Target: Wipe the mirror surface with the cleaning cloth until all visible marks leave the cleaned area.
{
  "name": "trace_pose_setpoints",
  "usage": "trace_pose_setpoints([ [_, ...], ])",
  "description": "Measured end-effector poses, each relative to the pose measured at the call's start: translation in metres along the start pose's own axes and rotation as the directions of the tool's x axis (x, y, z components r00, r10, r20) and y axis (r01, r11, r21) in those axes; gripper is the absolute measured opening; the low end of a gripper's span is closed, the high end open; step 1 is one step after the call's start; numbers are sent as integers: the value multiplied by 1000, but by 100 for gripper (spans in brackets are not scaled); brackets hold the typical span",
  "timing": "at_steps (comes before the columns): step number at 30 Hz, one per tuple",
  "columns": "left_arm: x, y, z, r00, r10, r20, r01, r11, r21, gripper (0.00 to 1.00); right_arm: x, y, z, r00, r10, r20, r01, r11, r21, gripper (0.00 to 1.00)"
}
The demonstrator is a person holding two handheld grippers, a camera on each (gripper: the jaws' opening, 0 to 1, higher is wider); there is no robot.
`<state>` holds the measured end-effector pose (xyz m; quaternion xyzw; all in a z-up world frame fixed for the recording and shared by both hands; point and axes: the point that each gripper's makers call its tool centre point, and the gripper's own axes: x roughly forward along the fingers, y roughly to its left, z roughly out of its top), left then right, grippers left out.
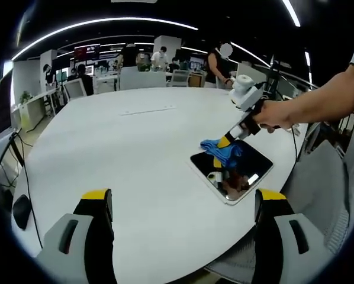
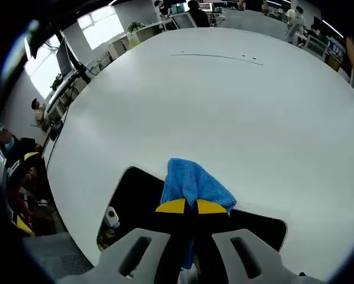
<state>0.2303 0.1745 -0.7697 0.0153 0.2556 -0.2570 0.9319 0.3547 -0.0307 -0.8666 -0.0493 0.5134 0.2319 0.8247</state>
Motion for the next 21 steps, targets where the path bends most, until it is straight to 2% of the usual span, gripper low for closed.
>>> trace_pose_setpoints([
  [10,2,-1,7,1000,-6,5,6,1000,15,99,-2,-3,-1,1000,4,0,-4,1000,-5,0],
  [21,2,-1,6,1000,0,11,0,1000,17,99,-8,-14,-7,1000,-2,3,2,1000,1,0],
])
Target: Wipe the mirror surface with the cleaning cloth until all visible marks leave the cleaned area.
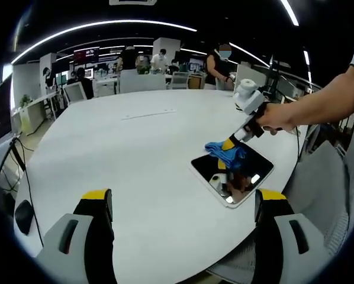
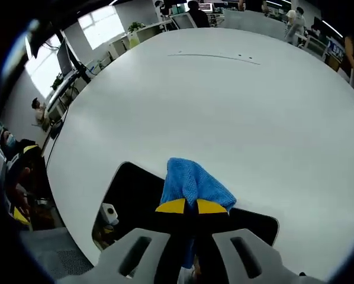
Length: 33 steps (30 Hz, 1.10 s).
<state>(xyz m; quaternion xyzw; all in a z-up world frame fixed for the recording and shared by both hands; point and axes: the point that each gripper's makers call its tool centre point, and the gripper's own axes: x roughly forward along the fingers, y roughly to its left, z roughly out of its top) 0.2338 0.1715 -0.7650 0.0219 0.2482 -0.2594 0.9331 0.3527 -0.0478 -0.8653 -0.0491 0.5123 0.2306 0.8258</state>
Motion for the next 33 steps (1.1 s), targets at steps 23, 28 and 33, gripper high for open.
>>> trace_pose_setpoints([
  [23,6,-7,2,1000,-7,7,7,1000,-7,99,-11,-31,-11,999,-45,-15,45,998,37,0],
  [28,8,-11,2,1000,-12,9,12,1000,-8,99,-8,-29,-11,997,-71,-4,71,997,13,0],
  [33,6,-16,2,1000,-27,8,27,1000,5,99,-9,-29,-11,998,-65,-8,65,997,30,0],
])
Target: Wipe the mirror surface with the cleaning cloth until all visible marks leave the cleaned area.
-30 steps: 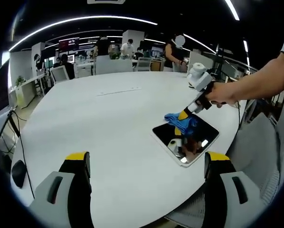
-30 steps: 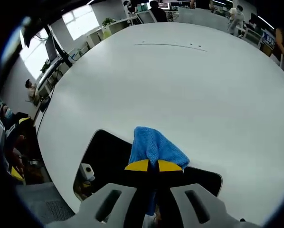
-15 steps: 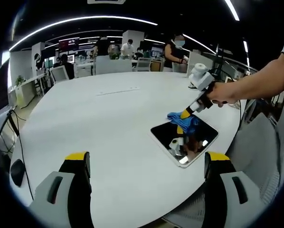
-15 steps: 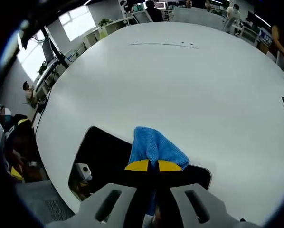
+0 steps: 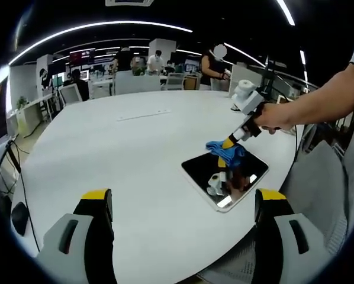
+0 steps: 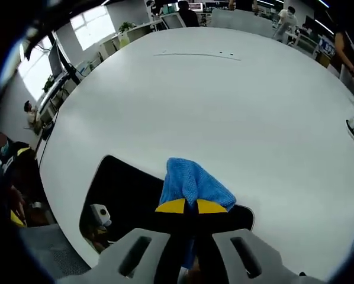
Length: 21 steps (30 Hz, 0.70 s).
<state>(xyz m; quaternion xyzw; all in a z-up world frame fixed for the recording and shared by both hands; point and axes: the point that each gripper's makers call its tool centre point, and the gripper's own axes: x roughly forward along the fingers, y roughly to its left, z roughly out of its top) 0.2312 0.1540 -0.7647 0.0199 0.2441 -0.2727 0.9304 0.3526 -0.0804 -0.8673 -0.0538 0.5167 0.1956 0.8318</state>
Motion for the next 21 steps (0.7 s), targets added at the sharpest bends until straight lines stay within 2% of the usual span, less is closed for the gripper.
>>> trace_pose_setpoints([
  [6,-2,2,6,1000,7,14,-7,1000,-2,99,-2,2,-2,1000,-7,9,7,1000,6,0],
  [16,-4,3,1,1000,7,3,-7,1000,8,99,-7,6,-13,1000,9,21,-10,1000,23,0],
  [21,-3,4,6,1000,7,10,-7,1000,15,99,-9,9,-19,1000,14,26,-15,999,32,0],
])
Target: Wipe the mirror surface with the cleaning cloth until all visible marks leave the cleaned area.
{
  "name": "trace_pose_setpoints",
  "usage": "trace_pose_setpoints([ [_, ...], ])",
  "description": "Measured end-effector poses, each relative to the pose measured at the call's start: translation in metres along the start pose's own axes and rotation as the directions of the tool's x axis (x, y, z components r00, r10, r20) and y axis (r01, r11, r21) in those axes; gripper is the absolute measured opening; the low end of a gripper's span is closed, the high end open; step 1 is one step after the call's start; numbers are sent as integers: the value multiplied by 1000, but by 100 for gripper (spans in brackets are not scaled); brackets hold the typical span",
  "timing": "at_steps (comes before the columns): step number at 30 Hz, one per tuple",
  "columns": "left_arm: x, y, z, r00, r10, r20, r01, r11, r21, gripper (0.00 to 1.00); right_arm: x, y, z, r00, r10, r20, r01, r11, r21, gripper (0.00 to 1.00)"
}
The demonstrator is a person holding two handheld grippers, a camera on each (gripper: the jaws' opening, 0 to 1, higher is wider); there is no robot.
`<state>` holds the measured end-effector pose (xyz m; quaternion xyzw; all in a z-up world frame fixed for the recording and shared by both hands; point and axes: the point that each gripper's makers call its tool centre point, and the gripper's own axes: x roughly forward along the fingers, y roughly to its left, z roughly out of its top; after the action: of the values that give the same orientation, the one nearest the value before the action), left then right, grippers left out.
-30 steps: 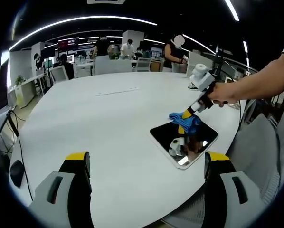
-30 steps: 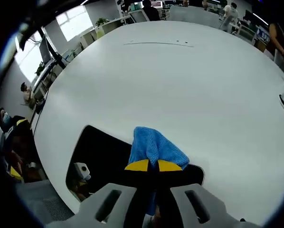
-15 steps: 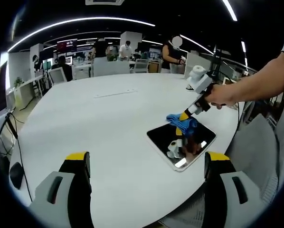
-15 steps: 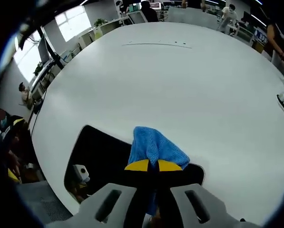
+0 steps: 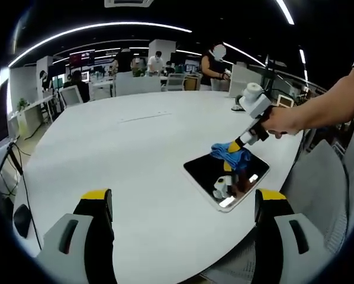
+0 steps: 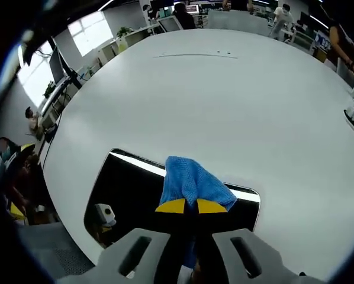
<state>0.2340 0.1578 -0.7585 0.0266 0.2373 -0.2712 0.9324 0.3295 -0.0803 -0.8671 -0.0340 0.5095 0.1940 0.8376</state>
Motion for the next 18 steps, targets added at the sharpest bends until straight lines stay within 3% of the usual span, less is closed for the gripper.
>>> trace_pose_setpoints([
  [18,0,-8,3,1000,-5,5,5,1000,24,99,-13,11,-25,999,30,22,-31,998,46,0],
])
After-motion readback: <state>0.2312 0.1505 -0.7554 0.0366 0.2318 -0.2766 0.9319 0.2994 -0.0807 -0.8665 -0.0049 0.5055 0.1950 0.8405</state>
